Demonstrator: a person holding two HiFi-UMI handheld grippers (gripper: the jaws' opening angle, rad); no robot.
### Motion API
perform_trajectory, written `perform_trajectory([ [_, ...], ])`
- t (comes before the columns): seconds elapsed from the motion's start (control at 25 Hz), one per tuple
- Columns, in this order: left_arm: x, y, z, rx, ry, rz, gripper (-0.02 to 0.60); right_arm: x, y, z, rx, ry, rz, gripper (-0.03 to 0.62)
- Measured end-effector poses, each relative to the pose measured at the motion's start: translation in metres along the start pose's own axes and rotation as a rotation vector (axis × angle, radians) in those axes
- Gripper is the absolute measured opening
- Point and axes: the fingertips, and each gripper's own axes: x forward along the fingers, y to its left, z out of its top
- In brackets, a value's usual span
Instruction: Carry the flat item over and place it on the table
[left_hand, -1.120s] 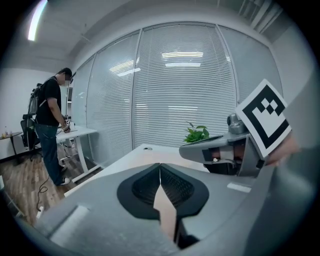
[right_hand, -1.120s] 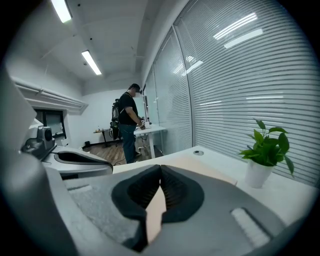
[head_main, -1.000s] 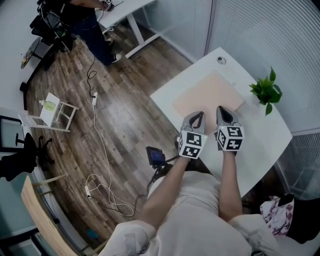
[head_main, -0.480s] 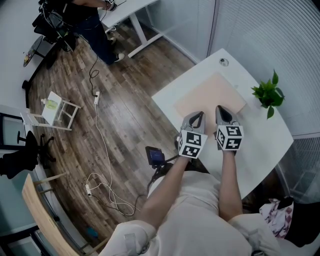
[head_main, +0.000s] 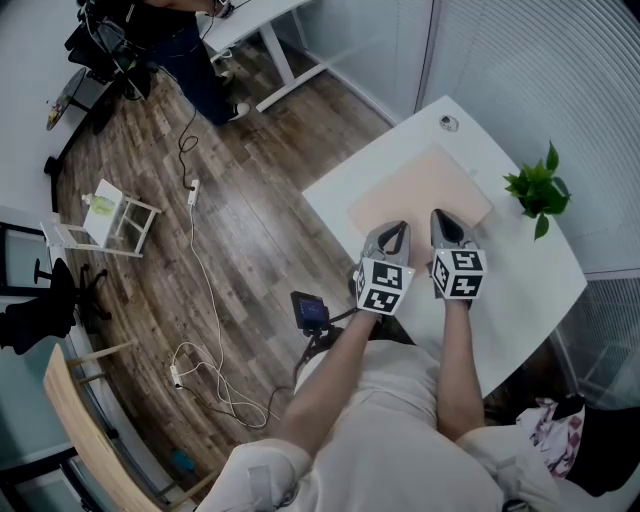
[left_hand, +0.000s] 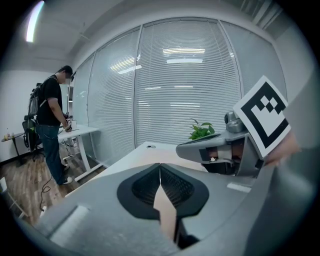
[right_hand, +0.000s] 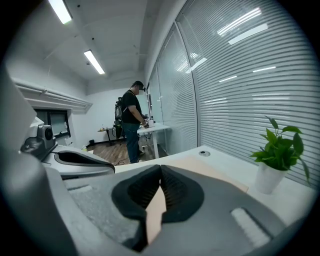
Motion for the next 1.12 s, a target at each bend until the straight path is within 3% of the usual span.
perform_trajectory([
  [1.12,0.0002,0.007,-0.0084,-0.049,0.004,0.015,0.009,-0.0013,-0.0043,-0.0096,-0.061,0.035,-0.039,0.002],
])
